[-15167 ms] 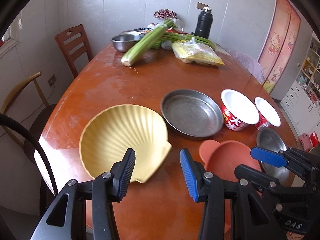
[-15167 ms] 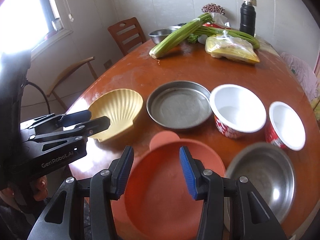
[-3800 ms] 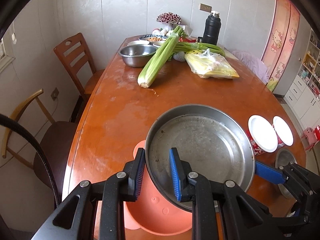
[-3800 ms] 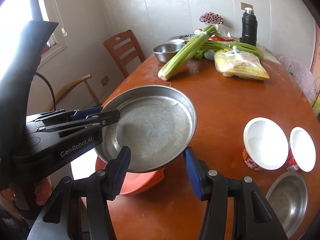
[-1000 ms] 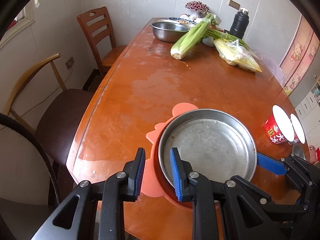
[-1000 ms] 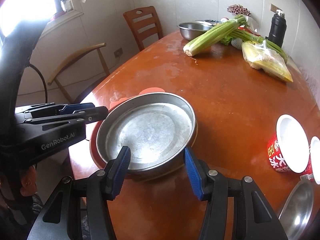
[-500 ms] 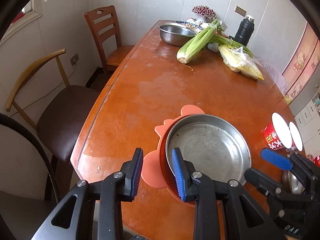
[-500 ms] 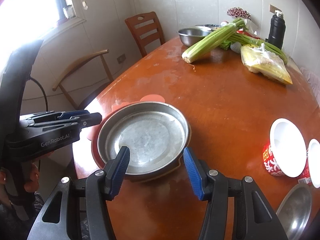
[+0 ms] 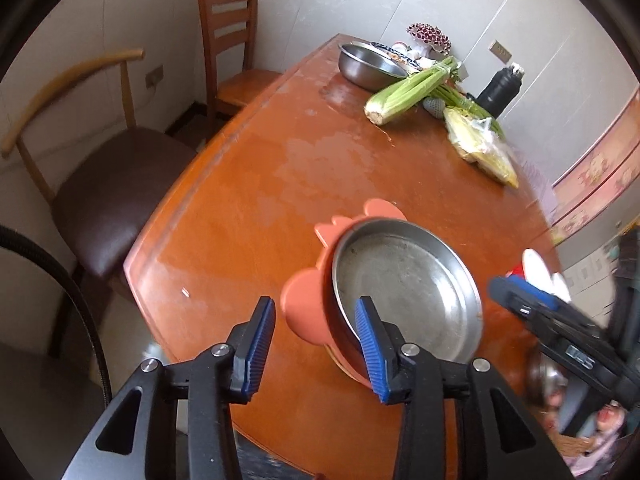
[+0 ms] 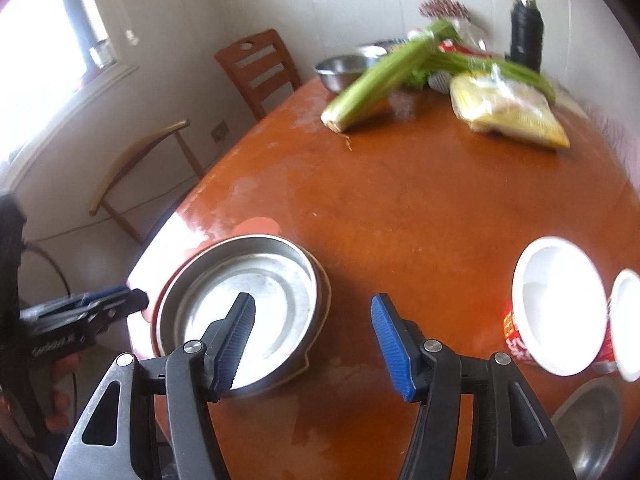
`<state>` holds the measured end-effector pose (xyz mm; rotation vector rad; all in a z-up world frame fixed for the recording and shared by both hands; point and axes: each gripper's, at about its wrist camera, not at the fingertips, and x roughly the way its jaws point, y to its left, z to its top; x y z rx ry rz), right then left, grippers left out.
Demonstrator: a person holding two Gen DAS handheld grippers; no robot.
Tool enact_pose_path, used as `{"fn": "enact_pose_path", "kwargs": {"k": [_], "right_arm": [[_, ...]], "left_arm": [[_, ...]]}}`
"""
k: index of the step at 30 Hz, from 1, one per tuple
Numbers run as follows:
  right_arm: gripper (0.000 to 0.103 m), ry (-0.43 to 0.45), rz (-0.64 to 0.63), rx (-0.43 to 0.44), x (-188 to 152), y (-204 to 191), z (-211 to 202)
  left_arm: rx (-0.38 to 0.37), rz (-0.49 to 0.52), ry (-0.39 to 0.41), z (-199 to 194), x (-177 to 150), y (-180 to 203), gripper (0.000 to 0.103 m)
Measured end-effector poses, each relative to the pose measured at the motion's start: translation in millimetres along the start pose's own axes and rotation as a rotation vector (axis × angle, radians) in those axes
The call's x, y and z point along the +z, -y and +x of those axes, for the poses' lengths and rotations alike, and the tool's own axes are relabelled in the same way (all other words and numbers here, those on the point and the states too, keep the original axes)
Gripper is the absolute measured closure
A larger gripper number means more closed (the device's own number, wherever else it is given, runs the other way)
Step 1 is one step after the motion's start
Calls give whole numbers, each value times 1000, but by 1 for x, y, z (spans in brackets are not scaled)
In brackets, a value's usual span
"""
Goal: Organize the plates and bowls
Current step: 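Lower the grey metal pan onto the orange bear plate with the left gripper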
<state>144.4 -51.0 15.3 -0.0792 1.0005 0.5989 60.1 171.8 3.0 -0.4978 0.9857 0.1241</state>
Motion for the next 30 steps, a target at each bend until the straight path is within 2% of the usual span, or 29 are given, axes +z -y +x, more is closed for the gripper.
{"fn": "enact_pose_path", "kwargs": {"k": [2, 12, 17, 23, 30], "right_arm": [[40, -23, 26, 11, 0, 6, 10], [40, -99, 17, 42, -3, 4, 34], [40, -115, 15, 45, -3, 4, 41], [40, -130, -13, 34, -4, -3, 47], [40, -144, -59, 28, -8, -12, 54]], "left_arm": [[-27, -4, -6, 1, -3, 1, 60], [-30, -17, -29, 1, -12, 2, 59], [-90, -49, -49, 6, -15, 2, 58], [-89, -47, -83, 24, -10, 12, 57], [-46, -50, -124, 39, -12, 15, 57]]}}
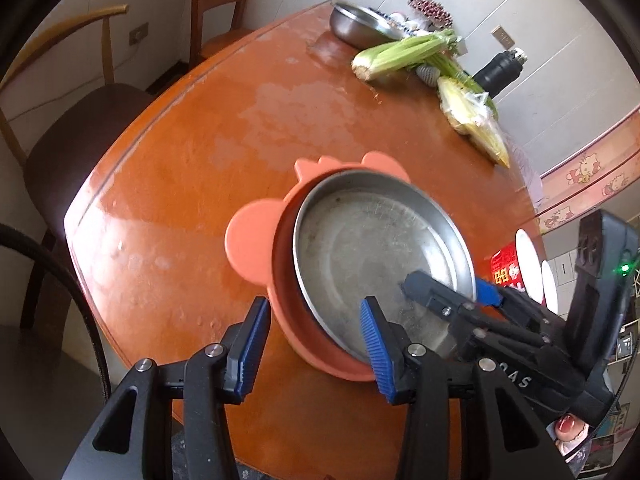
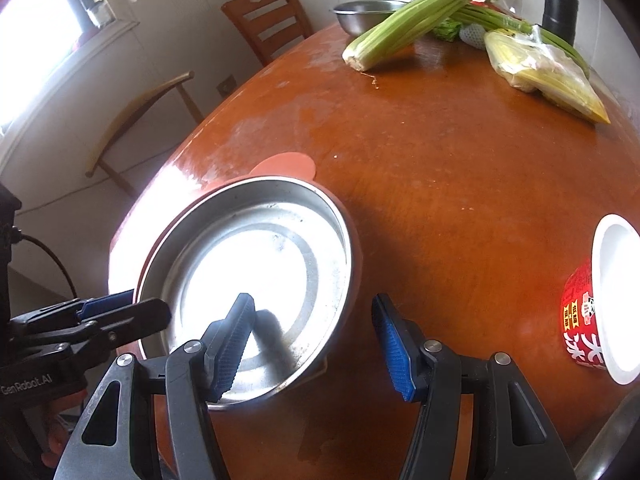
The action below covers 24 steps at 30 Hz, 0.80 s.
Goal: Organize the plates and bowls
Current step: 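Lower the grey metal pan onto the orange bear plate with the left gripper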
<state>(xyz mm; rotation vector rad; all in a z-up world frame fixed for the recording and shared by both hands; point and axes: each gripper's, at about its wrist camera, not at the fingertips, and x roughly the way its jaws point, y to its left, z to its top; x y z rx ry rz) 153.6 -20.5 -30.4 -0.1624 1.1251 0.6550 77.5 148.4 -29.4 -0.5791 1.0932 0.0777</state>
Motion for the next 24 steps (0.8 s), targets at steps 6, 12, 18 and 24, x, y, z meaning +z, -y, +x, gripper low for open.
{"fn": "enact_pose_path", "kwargs": {"k": [6, 12, 18, 24], "right_arm": [[40, 3, -23, 3, -1, -4, 1], [40, 8, -38, 5, -3, -8, 1], [40, 24, -62, -12, -4, -11, 0], [40, 22, -45, 2, -2, -7, 2]], "left_arm": [[4, -8, 15, -3, -1, -6, 56], [2, -10, -14, 11, 5, -6, 56], [-14, 5, -18, 17, 11, -2, 59], [-25, 3, -17, 20, 16, -3, 59]]}}
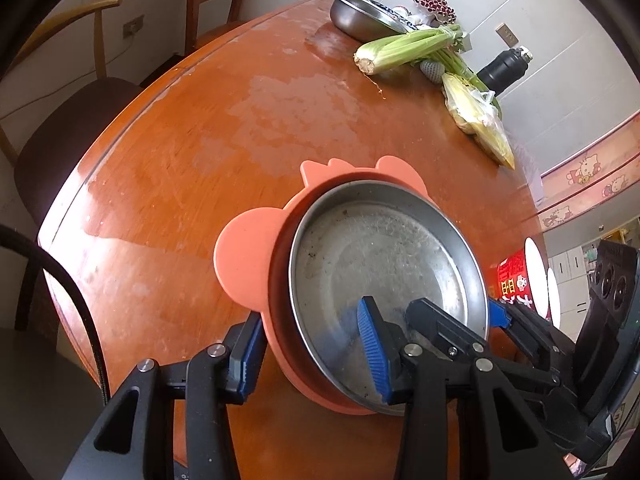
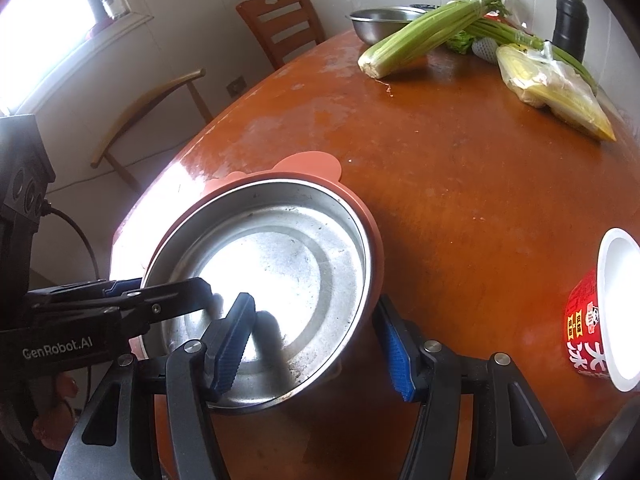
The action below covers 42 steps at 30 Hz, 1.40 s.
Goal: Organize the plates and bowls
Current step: 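Lower the grey metal pan onto the orange bear plate with the left gripper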
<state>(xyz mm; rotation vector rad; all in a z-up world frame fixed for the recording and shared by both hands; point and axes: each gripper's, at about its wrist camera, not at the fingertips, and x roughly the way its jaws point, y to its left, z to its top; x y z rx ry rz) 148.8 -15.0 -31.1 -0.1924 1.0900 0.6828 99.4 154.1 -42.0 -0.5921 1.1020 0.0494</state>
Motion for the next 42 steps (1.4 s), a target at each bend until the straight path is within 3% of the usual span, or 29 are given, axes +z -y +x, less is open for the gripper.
{"fn": "enact_pose_path", "kwargs": {"k": [27, 33, 42], "right_arm": [[40, 43, 177, -111, 13, 56, -7], [40, 55, 195, -128, 14, 59, -7], [40, 90, 204, -174, 16, 56, -14]], "left_arm": [[-34, 155, -41, 42, 46, 55, 58], [-53, 160, -35, 42, 49, 52, 58], [-7, 162, 0, 27, 51, 39, 58]]}}
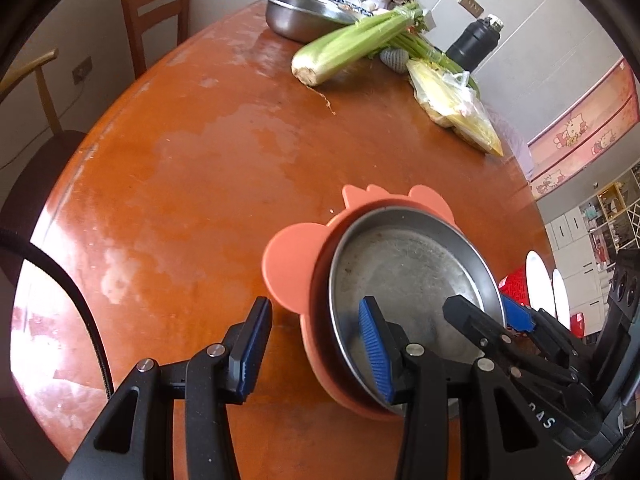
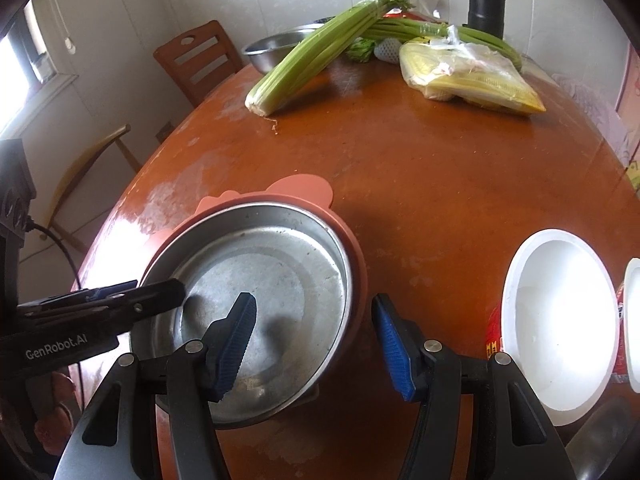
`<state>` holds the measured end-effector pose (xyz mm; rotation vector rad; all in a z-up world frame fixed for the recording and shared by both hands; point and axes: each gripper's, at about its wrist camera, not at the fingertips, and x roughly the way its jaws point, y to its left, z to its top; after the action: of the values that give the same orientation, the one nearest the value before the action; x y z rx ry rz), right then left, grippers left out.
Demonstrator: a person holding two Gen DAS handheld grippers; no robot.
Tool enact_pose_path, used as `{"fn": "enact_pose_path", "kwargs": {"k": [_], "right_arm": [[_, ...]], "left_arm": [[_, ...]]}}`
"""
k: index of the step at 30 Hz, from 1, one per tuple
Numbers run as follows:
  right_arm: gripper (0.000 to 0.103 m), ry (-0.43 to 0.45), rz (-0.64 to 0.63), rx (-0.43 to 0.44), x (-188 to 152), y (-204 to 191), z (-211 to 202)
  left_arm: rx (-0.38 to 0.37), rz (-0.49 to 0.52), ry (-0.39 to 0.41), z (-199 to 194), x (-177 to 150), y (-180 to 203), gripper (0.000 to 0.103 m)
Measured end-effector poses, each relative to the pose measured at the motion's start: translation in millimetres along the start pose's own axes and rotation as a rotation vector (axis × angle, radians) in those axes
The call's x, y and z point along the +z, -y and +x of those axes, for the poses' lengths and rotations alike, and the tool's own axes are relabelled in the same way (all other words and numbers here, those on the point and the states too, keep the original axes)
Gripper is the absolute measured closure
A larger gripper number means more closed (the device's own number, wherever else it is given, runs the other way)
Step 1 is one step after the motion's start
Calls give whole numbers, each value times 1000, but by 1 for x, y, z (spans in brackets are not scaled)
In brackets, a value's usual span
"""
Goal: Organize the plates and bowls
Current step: 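Lower the grey metal pan onto the orange bear plate with the left gripper, then open the left gripper and pull it back from the pan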
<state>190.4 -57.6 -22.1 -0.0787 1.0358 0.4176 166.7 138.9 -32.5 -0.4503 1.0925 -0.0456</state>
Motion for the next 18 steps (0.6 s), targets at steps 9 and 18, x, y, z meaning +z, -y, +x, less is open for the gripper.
{"fn": "enact_pose_path", "kwargs": {"k": [9, 18], "right_arm": [[40, 74, 0, -40, 0, 0, -21], [40, 232, 4, -29, -7, 10, -74]], "left_arm": [[108, 128, 141, -44, -13, 31, 58], [134, 200, 194, -63, -23, 66, 58]]}}
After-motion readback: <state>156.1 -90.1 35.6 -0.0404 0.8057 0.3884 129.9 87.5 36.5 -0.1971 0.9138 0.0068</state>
